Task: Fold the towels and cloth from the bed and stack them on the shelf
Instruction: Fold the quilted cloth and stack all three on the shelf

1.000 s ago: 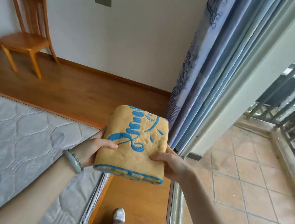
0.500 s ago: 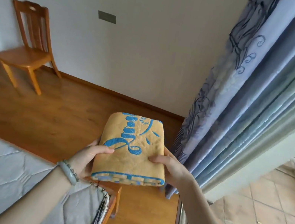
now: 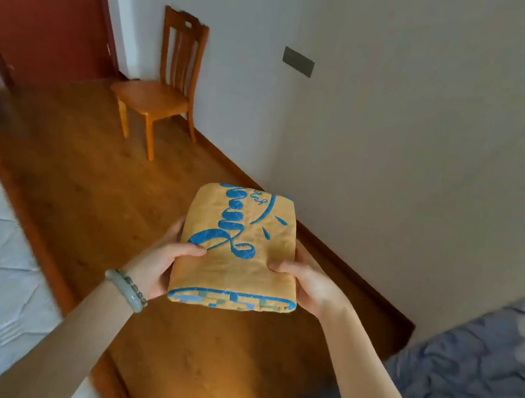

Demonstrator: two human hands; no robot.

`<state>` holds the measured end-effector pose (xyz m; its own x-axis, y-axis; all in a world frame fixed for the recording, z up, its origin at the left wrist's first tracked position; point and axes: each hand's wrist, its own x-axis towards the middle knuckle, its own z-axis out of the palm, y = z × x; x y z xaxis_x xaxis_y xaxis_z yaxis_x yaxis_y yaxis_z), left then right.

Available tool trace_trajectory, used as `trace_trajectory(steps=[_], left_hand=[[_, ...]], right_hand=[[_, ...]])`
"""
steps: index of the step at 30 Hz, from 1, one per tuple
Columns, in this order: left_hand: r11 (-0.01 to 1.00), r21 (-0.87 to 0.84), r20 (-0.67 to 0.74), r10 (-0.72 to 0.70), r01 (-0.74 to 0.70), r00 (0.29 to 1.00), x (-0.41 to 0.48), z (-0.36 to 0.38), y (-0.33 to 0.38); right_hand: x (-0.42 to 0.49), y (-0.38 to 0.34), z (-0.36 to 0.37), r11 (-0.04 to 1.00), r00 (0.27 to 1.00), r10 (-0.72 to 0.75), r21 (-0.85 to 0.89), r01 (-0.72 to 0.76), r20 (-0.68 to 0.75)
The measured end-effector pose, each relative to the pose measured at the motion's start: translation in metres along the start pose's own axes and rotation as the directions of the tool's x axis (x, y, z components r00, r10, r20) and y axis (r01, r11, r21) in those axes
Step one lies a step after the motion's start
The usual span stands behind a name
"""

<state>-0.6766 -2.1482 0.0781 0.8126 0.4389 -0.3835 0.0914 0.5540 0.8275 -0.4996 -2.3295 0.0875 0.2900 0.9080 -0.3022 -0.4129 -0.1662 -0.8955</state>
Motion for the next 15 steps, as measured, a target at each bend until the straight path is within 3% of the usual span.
trace_trajectory(steps=[8, 15], left_hand=[[0.995, -0.090, -0.196, 0.035, -0.053, 0.980, 0.090, -0.037, 0.051], [0.976, -0.163, -0.258, 0.098, -0.143, 0.961, 0.198, -0.116, 0.131]], right_hand=[[0.161, -0.044, -0.031, 0.990, 0.987, 0.138, -0.017, -0.137, 0.086], [0.347, -0.096, -0.026, 0.990, 0.971, 0.144, -0.031, -0.140, 0.192]])
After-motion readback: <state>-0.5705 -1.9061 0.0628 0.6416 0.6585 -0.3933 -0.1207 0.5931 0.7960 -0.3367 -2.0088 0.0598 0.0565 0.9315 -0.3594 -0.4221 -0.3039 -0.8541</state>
